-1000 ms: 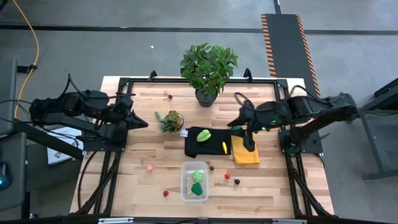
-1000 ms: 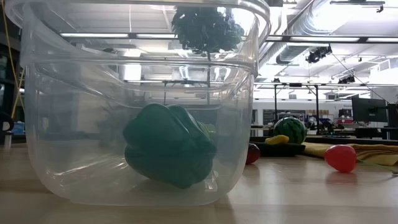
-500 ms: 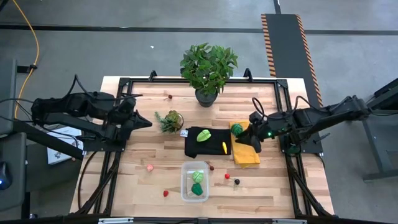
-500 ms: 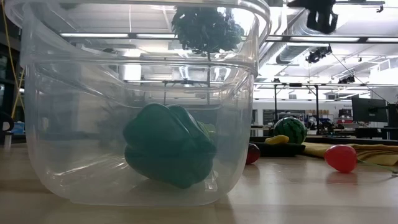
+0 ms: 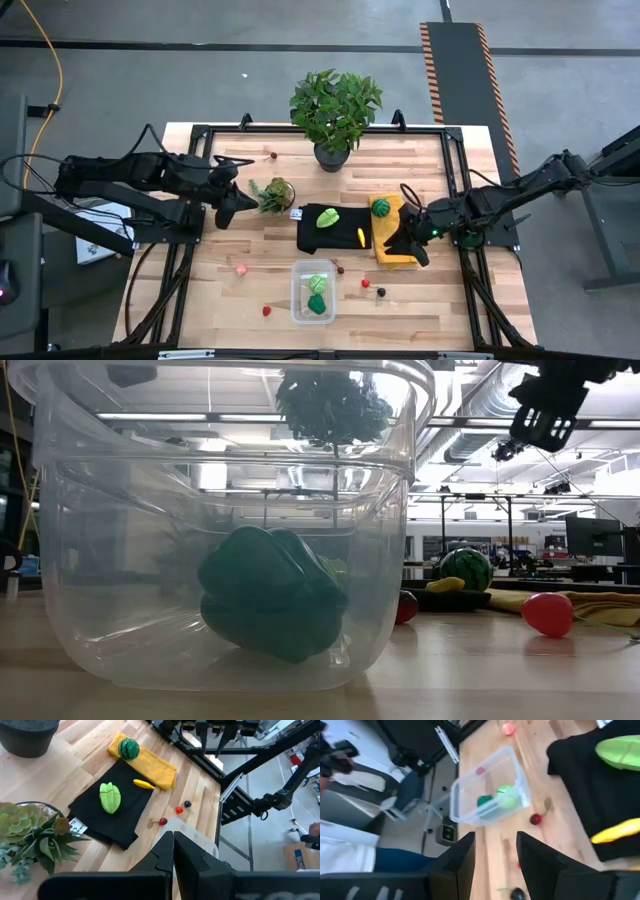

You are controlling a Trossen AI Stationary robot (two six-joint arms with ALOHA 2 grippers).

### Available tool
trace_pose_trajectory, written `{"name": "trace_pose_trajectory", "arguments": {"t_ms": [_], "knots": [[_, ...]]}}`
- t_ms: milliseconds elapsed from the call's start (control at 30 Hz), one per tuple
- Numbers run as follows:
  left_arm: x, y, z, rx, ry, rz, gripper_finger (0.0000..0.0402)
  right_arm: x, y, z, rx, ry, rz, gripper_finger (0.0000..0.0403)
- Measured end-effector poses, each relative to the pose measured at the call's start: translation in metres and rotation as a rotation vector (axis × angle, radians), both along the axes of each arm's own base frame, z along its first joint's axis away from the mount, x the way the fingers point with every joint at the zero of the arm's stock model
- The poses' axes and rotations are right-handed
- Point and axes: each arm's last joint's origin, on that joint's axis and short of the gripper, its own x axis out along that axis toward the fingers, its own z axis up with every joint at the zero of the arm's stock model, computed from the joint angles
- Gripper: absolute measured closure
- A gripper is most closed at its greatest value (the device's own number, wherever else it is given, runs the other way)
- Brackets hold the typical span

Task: Pick and placing Produce into tupperware
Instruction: Put the watermelon into the bin

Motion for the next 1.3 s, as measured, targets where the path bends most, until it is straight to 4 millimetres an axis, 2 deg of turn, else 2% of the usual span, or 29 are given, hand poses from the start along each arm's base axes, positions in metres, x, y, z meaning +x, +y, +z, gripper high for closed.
{"name": "trace_pose_trajectory", "arguments": {"t_ms": [267,400,667,767,1033,1300], "knots": [[0.013,0.000,-0.003,-0.005,0.000,-0.006,0.0401,-0.011,-0.006,-0.005,-0.204,0.174,-0.049,0.0270],[0.015,0.000,-0.002,-0.005,-0.013,-0.005,0.0401,-0.017,-0.012,0.005,-0.320,0.254,-0.070,0.0270],[0.016,0.000,-0.003,-0.015,-0.006,0.002,0.0401,-0.019,-0.023,0.025,-0.504,0.238,-0.033,0.0265],[0.016,0.000,-0.003,-0.015,-0.008,0.002,0.0401,-0.017,-0.028,0.025,-0.537,0.245,-0.039,0.0243],[0.016,0.000,-0.003,-0.015,-0.010,0.002,0.0401,-0.013,-0.037,0.021,-0.558,0.295,-0.072,0.0152],[0.023,0.000,0.010,0.044,-0.158,-0.037,0.0401,0.006,-0.047,0.012,-0.551,0.331,-0.133,0.0082]]}}
